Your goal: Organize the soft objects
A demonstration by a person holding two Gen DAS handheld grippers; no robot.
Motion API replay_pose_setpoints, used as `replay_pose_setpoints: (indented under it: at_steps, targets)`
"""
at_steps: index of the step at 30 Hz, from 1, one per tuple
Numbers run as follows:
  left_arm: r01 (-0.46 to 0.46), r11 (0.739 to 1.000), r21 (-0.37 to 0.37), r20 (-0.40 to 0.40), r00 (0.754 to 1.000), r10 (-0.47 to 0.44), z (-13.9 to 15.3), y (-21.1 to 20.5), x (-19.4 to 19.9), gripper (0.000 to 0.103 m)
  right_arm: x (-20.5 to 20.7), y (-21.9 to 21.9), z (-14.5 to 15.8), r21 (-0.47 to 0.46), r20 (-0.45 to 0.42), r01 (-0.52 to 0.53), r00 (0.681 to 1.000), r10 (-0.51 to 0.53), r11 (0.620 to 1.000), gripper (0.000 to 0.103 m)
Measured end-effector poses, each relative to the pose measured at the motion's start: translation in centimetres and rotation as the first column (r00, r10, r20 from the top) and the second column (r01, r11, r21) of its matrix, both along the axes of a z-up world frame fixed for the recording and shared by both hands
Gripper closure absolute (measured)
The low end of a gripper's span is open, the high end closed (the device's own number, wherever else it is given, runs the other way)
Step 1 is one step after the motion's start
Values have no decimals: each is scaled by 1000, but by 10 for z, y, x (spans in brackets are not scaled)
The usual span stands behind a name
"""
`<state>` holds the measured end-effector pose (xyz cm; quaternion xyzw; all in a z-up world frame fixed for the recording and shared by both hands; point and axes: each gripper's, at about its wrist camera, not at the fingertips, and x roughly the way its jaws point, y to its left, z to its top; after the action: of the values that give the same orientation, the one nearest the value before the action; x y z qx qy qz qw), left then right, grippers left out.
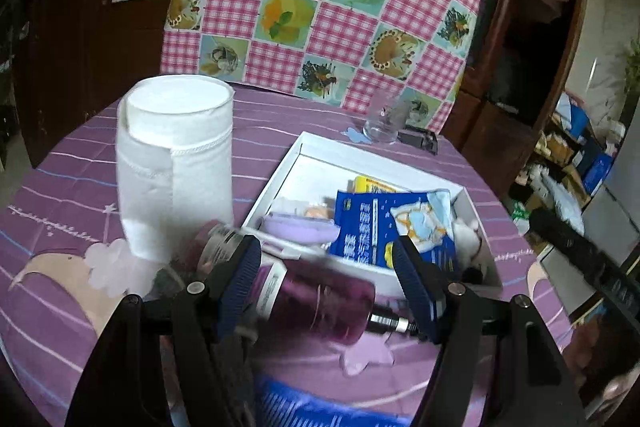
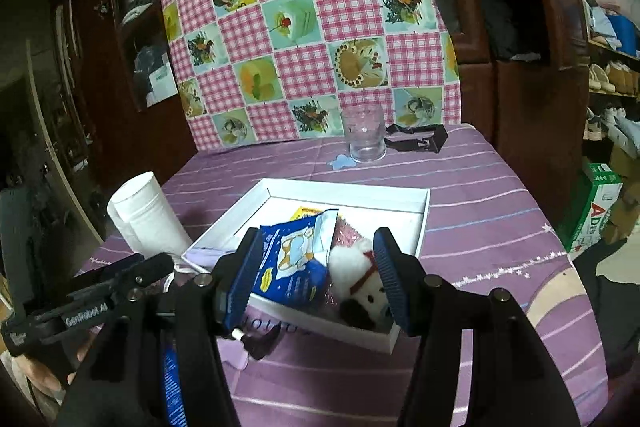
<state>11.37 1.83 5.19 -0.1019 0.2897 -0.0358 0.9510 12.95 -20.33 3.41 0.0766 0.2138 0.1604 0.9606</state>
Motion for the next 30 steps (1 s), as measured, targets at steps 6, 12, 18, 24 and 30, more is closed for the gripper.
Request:
replay_pose_setpoints:
  at_steps: [6,12,18,24,30]
  targets:
    - [14,996,86,25,1000,-17,-3,-5,-31,34,-4,3,-15,17,-52,-61,997,62,998,45]
    - [19,995,101,53,998,-24,-19,-3,-53,34,-15,20,-34,-20,5,-186,983,186,982,45]
    - [10,993,114,17,1000,-12,-31,-1,-53,34,-13,38,-38,-56,-54,-301,953,298,952,45]
    - [9,996,86,29,1000,-11,-27,3,-58,34,-13,36,-40,-48,-89,-238,968,233,970,45]
    - [-6,996,84,7,1000,6,-30,6,-56,34,-13,41,-44,-158,-76,-163,985,152,974,45]
